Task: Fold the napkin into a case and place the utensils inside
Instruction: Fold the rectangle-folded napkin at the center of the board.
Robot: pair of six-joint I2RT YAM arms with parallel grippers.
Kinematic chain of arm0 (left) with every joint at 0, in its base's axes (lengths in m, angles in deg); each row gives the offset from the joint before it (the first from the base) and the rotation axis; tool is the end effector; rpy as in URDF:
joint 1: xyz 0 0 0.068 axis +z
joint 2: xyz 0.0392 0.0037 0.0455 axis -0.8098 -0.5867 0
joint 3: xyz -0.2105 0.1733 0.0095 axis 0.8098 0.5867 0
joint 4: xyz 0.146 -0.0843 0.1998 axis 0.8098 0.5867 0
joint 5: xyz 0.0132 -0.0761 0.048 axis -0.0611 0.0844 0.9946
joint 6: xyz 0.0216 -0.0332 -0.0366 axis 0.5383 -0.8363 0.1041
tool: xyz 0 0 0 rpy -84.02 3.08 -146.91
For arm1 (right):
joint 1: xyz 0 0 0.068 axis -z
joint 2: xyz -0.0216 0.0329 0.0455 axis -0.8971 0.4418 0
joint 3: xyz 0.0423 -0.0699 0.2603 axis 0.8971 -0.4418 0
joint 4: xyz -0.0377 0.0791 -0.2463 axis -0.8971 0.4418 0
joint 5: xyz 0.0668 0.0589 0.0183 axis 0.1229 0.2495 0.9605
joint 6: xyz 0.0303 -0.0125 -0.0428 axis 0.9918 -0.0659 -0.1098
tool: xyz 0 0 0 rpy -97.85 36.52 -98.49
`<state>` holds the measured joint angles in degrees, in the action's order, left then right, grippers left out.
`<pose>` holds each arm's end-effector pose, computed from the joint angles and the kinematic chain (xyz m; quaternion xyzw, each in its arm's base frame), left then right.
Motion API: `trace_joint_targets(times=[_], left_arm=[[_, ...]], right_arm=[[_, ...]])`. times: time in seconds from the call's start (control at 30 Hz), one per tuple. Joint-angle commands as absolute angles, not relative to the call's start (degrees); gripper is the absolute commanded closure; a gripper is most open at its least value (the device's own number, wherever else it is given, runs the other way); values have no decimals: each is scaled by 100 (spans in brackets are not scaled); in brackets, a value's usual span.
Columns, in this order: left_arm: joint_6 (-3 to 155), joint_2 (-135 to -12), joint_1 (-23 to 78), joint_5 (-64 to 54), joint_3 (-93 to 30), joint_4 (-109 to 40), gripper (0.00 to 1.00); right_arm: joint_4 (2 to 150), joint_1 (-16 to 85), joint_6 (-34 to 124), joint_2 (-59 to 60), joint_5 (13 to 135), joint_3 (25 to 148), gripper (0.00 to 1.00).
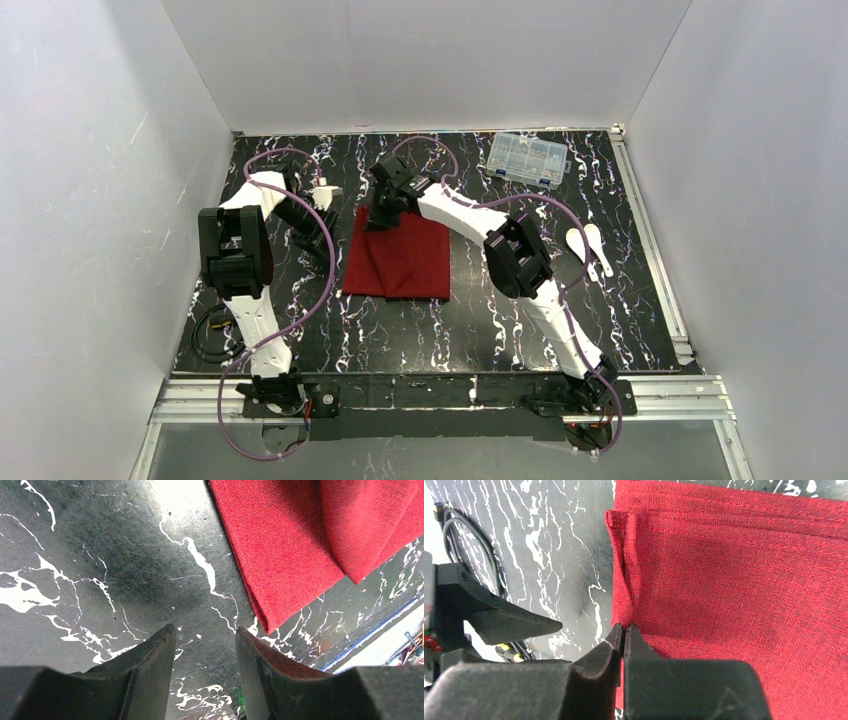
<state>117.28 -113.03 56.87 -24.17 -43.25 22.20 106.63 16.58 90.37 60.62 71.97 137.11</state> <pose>0.3804 0.0021 0.1719 0.2368 0.9419 -0.2167 0.0993 0.3734 0.4079 0.1957 0.0223 0.9271 0.3106 0.2088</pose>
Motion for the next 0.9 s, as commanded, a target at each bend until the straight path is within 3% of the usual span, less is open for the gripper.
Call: trace_joint_targets(times=[0.0,0.13,0.23,0.37,0.5,0.7,0.87], left_arm=[[11792,-11071,5678,-2414,-4313,2324,55],[11784,-11049,5674,-2411,-4315,2325,54],[11770,-11031,5675,-2415,-4323,2346,50],[11747,-10995,5676,-2366,-4327,2361,43],[11733,-10920,5678,-2294,-4322,2365,38],[11725,-10742,5680,-2300,-4311,2517,37],[11736,-10665,5672,-2349,-4223,2581,39]], right_arm=[[10347,1599,9277,6256,7394,14015,99],[10184,1597,9361,6353,7486,13998,97],[10064,1589,9394,6430,7633,14040,86],[10049,1588,9360,6491,7738,14217,59],[10108,1651,9231,6361,7751,14278,44],[10515,1905,8762,5745,7744,14143,39],[10556,2066,8400,4490,7505,12512,32]])
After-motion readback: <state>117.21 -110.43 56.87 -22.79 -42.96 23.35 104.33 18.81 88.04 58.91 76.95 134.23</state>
